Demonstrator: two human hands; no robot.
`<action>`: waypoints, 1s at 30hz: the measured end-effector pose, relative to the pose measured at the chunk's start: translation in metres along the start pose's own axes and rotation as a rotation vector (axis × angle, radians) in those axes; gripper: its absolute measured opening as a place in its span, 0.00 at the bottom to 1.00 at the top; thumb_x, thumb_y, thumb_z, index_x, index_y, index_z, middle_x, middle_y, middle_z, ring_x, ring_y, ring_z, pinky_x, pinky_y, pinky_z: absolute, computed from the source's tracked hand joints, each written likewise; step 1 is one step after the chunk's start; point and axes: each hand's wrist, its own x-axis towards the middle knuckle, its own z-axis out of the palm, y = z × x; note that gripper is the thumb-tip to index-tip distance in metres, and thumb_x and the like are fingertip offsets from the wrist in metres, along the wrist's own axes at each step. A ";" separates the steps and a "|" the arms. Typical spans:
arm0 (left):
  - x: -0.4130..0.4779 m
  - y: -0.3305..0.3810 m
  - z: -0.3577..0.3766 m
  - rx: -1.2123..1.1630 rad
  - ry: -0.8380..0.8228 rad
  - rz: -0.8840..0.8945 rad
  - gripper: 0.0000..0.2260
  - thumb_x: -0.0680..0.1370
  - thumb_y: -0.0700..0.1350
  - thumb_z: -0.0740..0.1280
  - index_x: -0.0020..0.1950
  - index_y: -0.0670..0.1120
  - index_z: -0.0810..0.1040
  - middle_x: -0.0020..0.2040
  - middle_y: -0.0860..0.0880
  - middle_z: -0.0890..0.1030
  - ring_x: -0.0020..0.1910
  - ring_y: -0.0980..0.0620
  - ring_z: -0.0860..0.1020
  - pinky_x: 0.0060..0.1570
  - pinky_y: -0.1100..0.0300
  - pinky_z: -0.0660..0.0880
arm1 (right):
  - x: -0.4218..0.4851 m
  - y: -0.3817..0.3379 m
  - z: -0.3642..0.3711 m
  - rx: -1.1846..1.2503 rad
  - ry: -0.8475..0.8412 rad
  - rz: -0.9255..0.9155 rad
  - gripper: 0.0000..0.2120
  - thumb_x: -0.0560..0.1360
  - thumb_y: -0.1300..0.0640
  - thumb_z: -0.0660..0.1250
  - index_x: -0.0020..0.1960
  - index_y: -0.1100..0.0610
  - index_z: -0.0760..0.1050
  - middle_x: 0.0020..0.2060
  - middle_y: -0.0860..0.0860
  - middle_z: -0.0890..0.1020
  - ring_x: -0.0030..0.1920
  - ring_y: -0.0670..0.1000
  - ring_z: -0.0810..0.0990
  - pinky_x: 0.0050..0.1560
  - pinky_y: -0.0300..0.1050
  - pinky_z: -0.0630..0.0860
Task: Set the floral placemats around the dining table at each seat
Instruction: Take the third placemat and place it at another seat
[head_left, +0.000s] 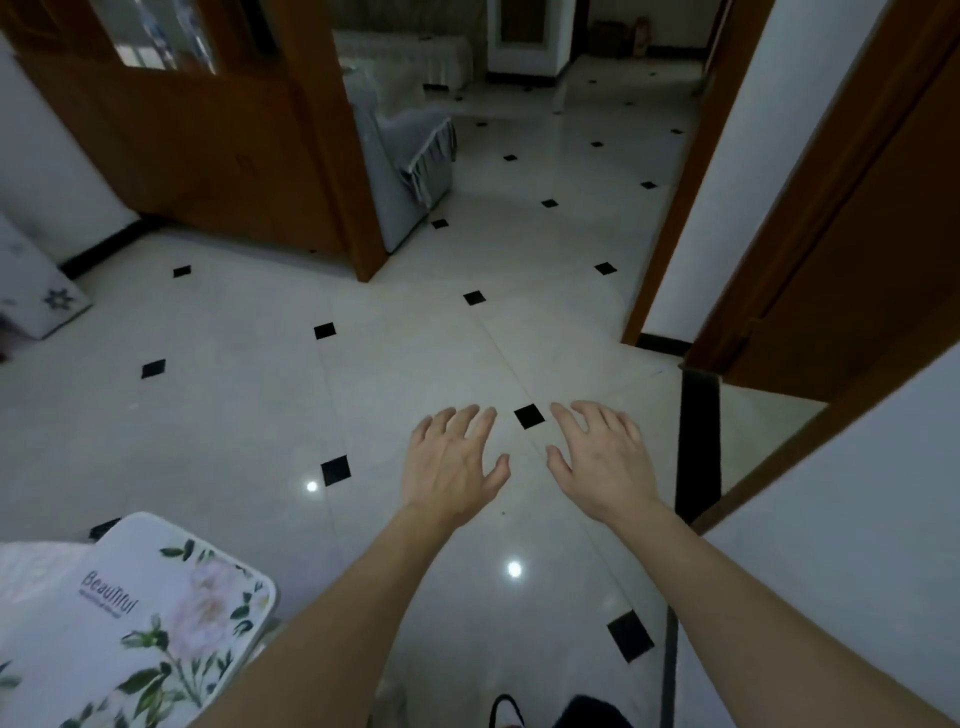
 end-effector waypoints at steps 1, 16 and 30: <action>0.006 -0.008 0.002 0.004 -0.002 -0.021 0.28 0.76 0.63 0.56 0.70 0.49 0.73 0.66 0.48 0.79 0.63 0.45 0.77 0.64 0.48 0.72 | 0.013 -0.004 0.003 0.005 -0.008 -0.017 0.25 0.75 0.45 0.58 0.68 0.55 0.75 0.60 0.57 0.81 0.61 0.58 0.79 0.64 0.59 0.74; 0.116 -0.151 0.026 0.039 -0.058 -0.378 0.27 0.78 0.62 0.58 0.74 0.51 0.68 0.71 0.49 0.75 0.69 0.46 0.72 0.69 0.48 0.67 | 0.243 -0.088 0.091 0.087 -0.048 -0.389 0.23 0.74 0.49 0.70 0.67 0.55 0.76 0.60 0.58 0.81 0.61 0.58 0.79 0.64 0.60 0.73; 0.131 -0.277 0.017 0.150 0.064 -1.029 0.26 0.75 0.62 0.58 0.68 0.50 0.74 0.63 0.49 0.80 0.60 0.45 0.79 0.60 0.49 0.74 | 0.416 -0.262 0.155 0.268 -0.179 -0.997 0.24 0.75 0.51 0.70 0.69 0.57 0.74 0.61 0.61 0.80 0.61 0.61 0.78 0.63 0.61 0.73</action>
